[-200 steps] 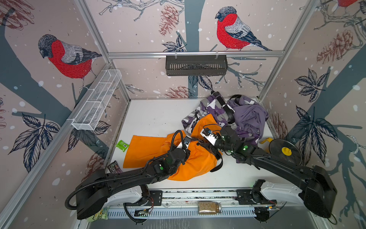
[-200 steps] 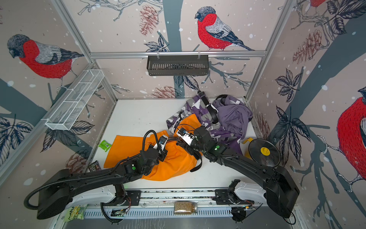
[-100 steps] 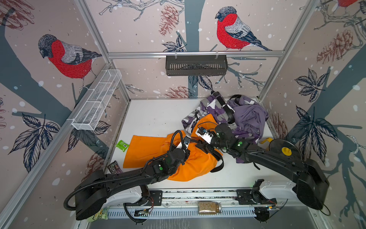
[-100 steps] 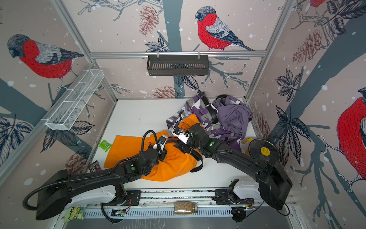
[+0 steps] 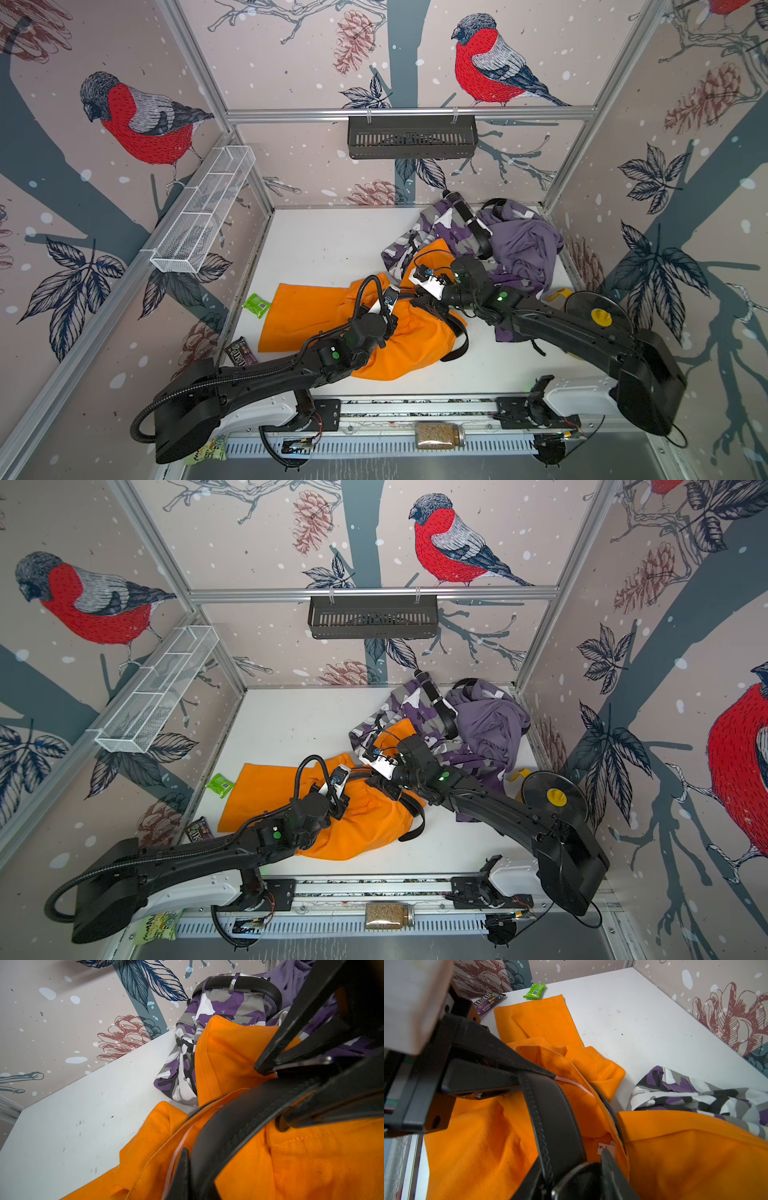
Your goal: Remove the belt from the trousers
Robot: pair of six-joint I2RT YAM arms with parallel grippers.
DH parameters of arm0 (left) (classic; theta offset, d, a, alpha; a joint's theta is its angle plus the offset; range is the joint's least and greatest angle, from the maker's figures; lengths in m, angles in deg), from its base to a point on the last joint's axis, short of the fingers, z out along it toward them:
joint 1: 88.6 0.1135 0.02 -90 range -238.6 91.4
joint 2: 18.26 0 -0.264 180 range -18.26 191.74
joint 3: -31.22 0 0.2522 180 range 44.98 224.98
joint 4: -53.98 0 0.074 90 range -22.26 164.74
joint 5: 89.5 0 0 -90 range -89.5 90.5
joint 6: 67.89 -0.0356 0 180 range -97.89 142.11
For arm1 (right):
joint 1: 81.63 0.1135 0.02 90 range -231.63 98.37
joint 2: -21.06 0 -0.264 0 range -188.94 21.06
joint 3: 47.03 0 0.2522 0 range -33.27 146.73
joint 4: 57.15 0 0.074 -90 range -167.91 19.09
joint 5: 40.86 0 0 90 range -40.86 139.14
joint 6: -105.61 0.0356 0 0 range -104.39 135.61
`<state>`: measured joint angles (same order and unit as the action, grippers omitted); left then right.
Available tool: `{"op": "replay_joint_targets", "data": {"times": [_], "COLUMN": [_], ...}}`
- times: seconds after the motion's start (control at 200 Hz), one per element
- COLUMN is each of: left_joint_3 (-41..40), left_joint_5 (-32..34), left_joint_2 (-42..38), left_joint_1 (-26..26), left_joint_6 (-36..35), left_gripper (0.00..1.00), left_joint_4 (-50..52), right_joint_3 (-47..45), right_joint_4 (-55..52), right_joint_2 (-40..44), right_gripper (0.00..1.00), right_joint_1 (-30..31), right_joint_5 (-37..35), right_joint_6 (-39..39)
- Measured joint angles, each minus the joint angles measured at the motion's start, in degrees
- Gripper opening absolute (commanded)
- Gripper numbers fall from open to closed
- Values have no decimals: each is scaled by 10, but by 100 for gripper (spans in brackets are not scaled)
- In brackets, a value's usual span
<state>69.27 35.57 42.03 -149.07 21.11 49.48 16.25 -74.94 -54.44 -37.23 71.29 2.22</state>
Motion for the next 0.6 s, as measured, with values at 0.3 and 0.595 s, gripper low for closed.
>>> {"op": "replay_joint_targets", "data": {"times": [0.3, 0.595], "left_joint_3": [-29, -3], "left_joint_5": [15, -19], "left_joint_2": [-35, 0], "left_joint_1": [1, 11], "left_joint_6": [-7, -104], "left_gripper": [0, 0], "left_joint_4": [-34, -140], "right_joint_3": [0, 24], "right_joint_4": [-10, -30], "right_joint_2": [8, 5], "right_gripper": [64, 83], "right_joint_1": [-25, -37], "right_joint_5": [52, 93], "right_joint_6": [1, -2]}}
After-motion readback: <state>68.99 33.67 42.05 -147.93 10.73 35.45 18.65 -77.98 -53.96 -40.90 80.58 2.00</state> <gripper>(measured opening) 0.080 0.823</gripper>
